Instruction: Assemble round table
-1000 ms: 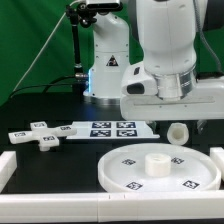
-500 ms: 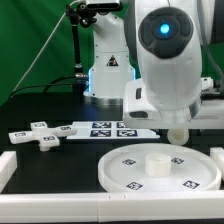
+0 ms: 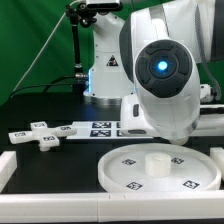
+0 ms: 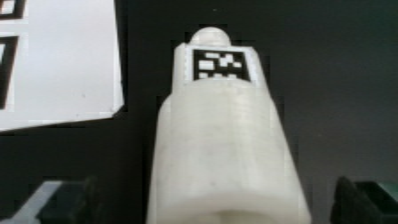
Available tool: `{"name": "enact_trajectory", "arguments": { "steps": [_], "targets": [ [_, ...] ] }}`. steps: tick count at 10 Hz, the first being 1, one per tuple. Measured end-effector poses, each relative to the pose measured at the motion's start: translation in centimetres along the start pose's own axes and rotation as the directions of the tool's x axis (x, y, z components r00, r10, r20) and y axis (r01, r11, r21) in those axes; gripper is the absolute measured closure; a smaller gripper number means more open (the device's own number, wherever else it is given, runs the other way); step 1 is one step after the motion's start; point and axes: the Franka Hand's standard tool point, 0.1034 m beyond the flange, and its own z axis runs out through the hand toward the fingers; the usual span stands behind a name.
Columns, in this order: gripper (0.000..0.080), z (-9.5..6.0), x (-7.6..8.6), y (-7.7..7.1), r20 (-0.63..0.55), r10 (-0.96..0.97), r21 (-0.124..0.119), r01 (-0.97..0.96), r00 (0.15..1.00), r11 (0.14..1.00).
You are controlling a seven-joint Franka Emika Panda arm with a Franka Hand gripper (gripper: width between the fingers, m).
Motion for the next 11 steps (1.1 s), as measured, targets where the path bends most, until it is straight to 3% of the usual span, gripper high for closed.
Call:
{"name": "enact_trajectory", "arguments": {
  "steps": [2,6,9,11],
  "targets": [
    [0.0398,0.1,0.0,-0.1,0.001,-0.002,-0.002,0.002,1.000,1.000],
    [0.0395,-0.2,-0.2,-0.2,0.000,-0.024,-0.003,0.024,1.000,1.000],
    [0.0395,-5.0,-3.5,-0.5,0.019,-0.100,0.002,0.100,0.995,0.995],
    [0.0393,-7.9,-3.7,-1.0,-0.001,-0.140,0.009,0.140,0.990,0.990]
  ]
}}
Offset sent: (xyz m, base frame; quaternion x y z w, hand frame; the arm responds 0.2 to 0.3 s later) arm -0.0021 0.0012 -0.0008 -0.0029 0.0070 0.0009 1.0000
